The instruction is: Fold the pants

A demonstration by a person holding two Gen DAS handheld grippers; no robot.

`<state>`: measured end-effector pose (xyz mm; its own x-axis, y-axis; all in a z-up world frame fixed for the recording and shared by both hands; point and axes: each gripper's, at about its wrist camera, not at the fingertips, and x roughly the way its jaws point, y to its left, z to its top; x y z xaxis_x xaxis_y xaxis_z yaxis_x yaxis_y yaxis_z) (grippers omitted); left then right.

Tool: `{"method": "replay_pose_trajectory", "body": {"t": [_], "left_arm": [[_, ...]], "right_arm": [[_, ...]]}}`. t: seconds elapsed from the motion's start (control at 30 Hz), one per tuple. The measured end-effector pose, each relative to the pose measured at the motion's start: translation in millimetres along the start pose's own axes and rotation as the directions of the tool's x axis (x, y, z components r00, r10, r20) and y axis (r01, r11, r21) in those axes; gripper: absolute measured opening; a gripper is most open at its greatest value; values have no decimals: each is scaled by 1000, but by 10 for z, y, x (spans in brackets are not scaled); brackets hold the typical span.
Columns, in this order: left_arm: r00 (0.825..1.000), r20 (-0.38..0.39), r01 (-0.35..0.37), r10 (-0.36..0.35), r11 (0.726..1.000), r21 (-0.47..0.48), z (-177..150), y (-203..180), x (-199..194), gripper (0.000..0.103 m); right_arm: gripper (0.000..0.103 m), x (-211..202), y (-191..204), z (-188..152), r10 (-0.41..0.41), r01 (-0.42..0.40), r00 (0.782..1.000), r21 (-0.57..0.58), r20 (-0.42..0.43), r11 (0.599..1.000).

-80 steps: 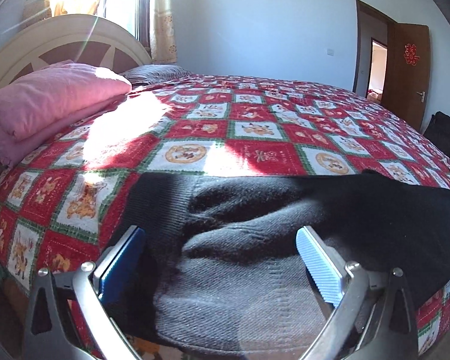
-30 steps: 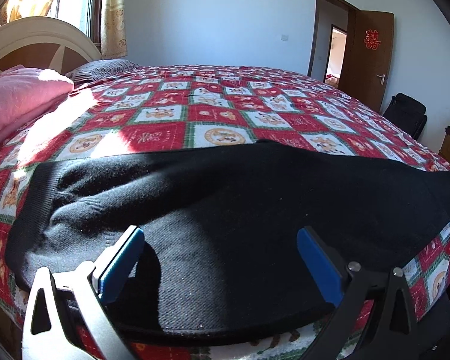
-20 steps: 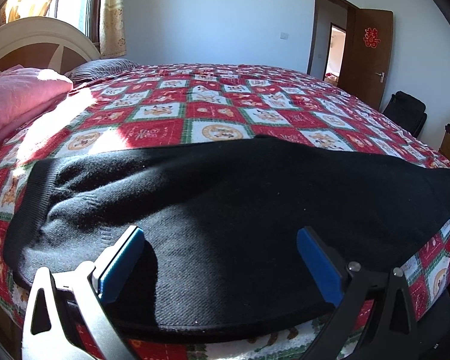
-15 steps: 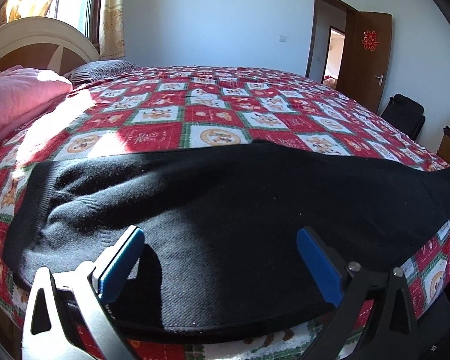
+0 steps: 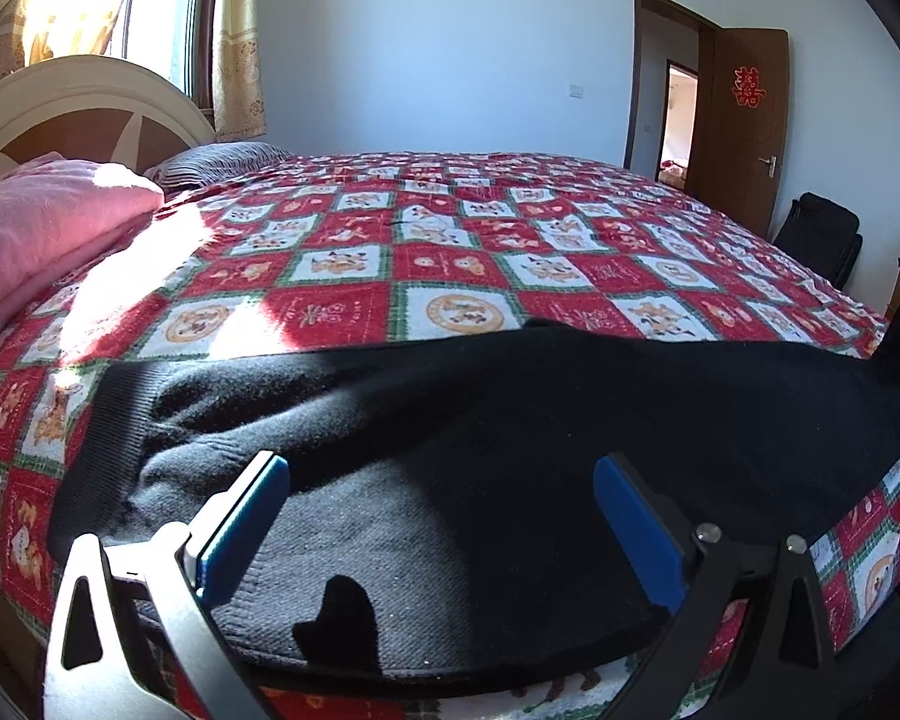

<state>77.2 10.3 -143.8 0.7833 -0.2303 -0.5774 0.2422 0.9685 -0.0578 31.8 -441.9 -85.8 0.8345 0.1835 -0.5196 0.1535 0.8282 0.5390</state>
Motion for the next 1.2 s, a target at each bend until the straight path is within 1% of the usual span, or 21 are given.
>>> {"method": "replay_pose_trajectory", "body": {"t": [0.17,0.4,0.6,0.9,1.03,1.13,1.2], "left_arm": [[1000,0,4,-4,1000,-17,20,39,-4,103],[1000,-1,21,-21,1000,-17,24,29,-14,103],[1000,-4,27,-27,999,-19,24,19,-20,103],[999,-8,46,-47,999,-13,16,-35,-22,103],[998,-9,57,-57,998,-7,14,-69,-28,103],[998,-10,67,-67,998,-3,13,-95,-32,103],[997,-10,76,-76,997,0,13,-127,-37,103]], "right_arm": [[13,345,414,-103,38,-41,998,-53,-55,998],[13,759,776,-300,63,-75,990,-98,-128,992],[13,982,949,-463,79,-99,981,-108,-176,989],[13,1187,1086,-616,84,-112,973,-120,-216,986],[13,1306,1130,-703,72,-107,969,-137,-236,985],[13,1402,1167,-787,44,-89,968,-172,-247,981],[13,1479,1181,-848,39,-91,963,-185,-265,978]]}}
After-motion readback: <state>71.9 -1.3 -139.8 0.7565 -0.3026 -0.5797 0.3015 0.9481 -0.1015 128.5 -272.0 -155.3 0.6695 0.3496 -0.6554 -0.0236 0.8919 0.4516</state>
